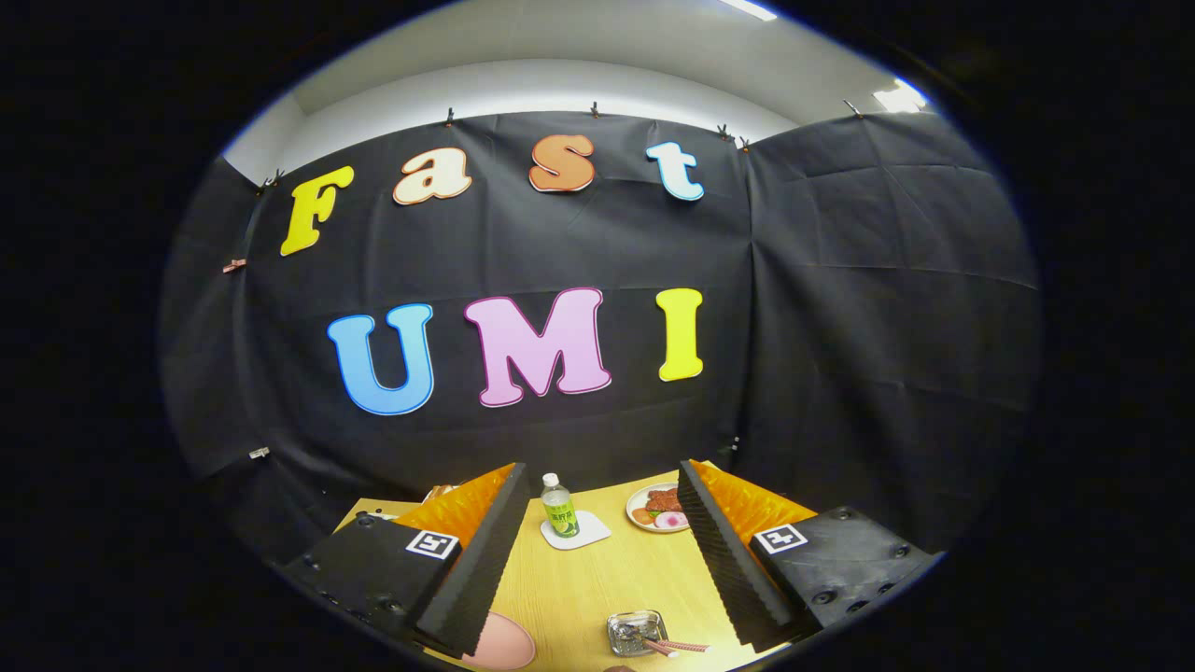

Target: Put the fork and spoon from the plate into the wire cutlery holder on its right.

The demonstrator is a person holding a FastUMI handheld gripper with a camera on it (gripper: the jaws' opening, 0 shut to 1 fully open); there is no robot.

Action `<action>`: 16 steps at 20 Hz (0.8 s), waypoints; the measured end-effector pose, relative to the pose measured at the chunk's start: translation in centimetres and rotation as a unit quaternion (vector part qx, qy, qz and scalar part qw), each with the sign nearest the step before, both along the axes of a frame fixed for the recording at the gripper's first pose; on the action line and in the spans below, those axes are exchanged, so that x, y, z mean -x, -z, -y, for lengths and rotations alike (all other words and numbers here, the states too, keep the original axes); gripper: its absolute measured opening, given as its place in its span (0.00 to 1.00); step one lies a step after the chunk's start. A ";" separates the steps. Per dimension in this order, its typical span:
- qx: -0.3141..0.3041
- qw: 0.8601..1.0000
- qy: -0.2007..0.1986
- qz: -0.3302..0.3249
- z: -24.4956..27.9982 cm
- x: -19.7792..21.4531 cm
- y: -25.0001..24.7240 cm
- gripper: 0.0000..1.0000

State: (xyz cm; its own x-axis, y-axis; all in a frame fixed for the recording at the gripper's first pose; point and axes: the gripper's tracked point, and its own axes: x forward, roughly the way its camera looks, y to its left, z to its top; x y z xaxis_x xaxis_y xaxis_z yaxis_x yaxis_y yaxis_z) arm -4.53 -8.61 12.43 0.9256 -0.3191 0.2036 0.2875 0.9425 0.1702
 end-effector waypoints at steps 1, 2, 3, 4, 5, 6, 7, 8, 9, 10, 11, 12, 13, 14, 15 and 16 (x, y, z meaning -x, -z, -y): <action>0.003 1.000 0.000 0.001 -0.1 -0.1 0.2 0.99; 0.006 1.000 0.000 0.001 -0.2 -0.1 0.3 0.99; 0.007 1.000 -0.001 0.001 -0.4 -0.2 0.4 0.99; 0.009 1.000 -0.002 0.000 -0.7 -0.2 0.6 0.99; 0.012 1.000 -0.004 -0.002 -1.0 -0.3 0.9 0.99; 0.014 1.000 -0.008 -0.004 -1.4 -0.3 1.2 0.99; 0.014 1.000 -0.014 -0.005 -1.9 -0.6 1.4 0.99; 0.014 1.000 -0.022 -0.007 -2.5 -0.7 1.5 0.99; 0.014 0.999 -0.030 -0.007 -2.8 -0.9 1.6 0.99; 0.016 0.999 -0.035 -0.005 -3.2 -0.9 1.7 0.99; 0.018 0.999 -0.037 -0.002 -3.2 -0.9 1.6 0.99; 0.025 0.999 -0.039 0.001 -3.3 -0.9 1.5 0.99; 0.031 0.999 -0.040 0.000 -3.3 -1.1 1.7 0.99; 0.034 0.999 -0.041 -0.001 -3.4 -1.0 1.8 0.99; 0.036 0.998 -0.043 -0.001 -3.5 -1.0 1.9 0.99; 0.036 0.998 -0.047 -0.001 -3.6 -0.9 2.1 0.99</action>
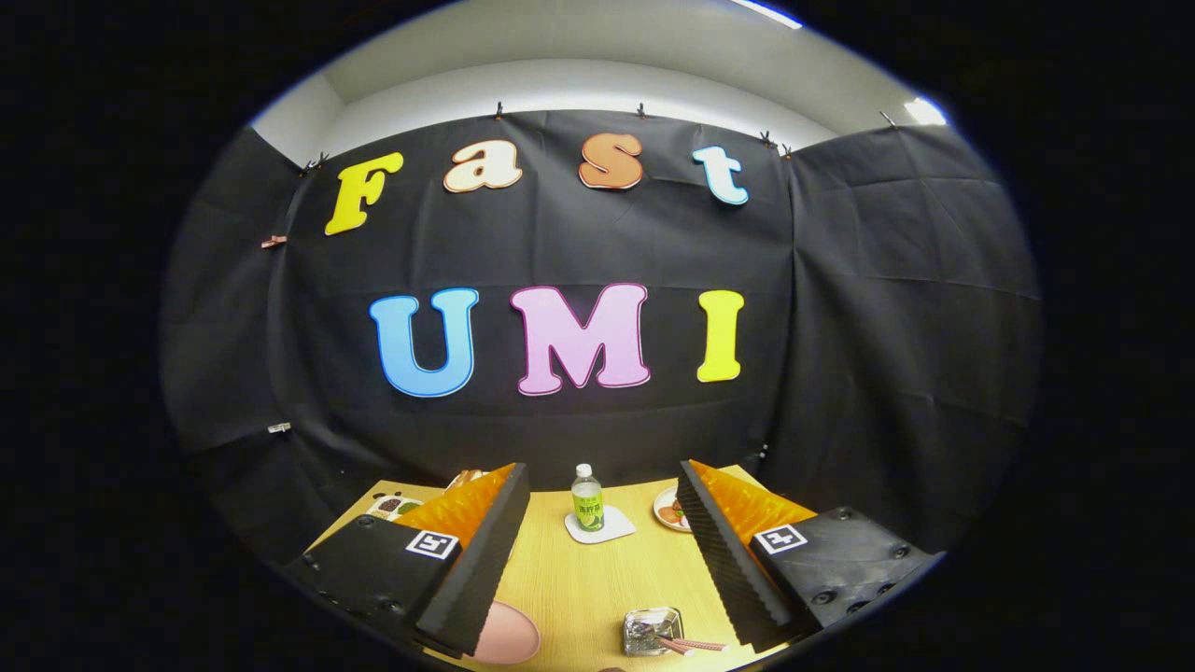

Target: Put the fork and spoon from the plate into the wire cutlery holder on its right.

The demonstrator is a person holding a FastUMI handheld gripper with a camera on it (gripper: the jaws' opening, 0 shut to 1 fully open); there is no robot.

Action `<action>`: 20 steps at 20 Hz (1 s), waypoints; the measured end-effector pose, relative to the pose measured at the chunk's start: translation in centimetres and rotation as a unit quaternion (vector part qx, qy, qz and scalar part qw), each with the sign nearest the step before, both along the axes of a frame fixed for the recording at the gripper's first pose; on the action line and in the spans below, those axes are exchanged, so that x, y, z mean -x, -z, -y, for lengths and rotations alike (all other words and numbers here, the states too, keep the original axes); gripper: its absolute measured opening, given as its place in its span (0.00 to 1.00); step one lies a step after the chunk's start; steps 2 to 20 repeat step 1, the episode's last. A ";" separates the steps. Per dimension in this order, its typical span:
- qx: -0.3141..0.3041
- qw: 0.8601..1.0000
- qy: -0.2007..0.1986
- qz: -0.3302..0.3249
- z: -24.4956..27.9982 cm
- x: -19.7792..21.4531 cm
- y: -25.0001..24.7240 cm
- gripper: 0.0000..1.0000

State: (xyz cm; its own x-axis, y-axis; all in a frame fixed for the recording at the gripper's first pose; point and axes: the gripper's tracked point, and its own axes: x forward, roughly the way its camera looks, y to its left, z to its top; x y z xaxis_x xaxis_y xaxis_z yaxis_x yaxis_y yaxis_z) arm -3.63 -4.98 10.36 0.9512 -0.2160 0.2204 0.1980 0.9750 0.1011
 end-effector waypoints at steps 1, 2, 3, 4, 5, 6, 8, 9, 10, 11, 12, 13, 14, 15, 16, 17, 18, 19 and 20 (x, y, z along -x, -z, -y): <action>-0.001 1.000 -0.003 -0.002 0.0 0.2 0.2 0.99; -0.001 1.000 -0.003 -0.002 0.0 0.2 0.2 0.99; -0.001 1.000 -0.003 -0.002 0.0 0.2 0.2 0.99; -0.001 1.000 -0.003 -0.002 0.0 0.2 0.2 0.99; -0.001 1.000 -0.003 -0.002 0.0 0.2 0.2 0.99; -0.001 1.000 -0.003 -0.002 0.0 0.2 0.2 0.99; -0.001 1.000 -0.003 -0.002 0.0 0.2 0.2 0.99; -0.001 1.000 -0.003 -0.002 0.0 0.2 0.2 0.99; -0.001 1.000 -0.003 -0.002 0.0 0.2 0.2 0.99; -0.001 1.000 -0.003 -0.002 0.0 0.2 0.2 0.99; -0.001 1.000 -0.003 -0.002 0.0 0.2 0.2 0.99; -0.001 1.000 -0.003 -0.002 0.0 0.2 0.2 0.99; -0.001 1.000 -0.003 -0.002 0.0 0.2 0.2 0.99; -0.001 1.000 -0.003 -0.002 0.0 0.2 0.2 0.99; -0.001 1.000 -0.003 -0.002 0.0 0.2 0.2 0.99; -0.001 1.000 -0.003 -0.002 0.0 0.2 0.2 0.99; -0.001 1.000 -0.003 -0.002 0.0 0.2 0.2 0.99; -0.001 1.000 -0.003 -0.002 0.0 0.2 0.2 0.99; -0.001 1.000 -0.003 -0.002 0.0 0.2 0.2 0.99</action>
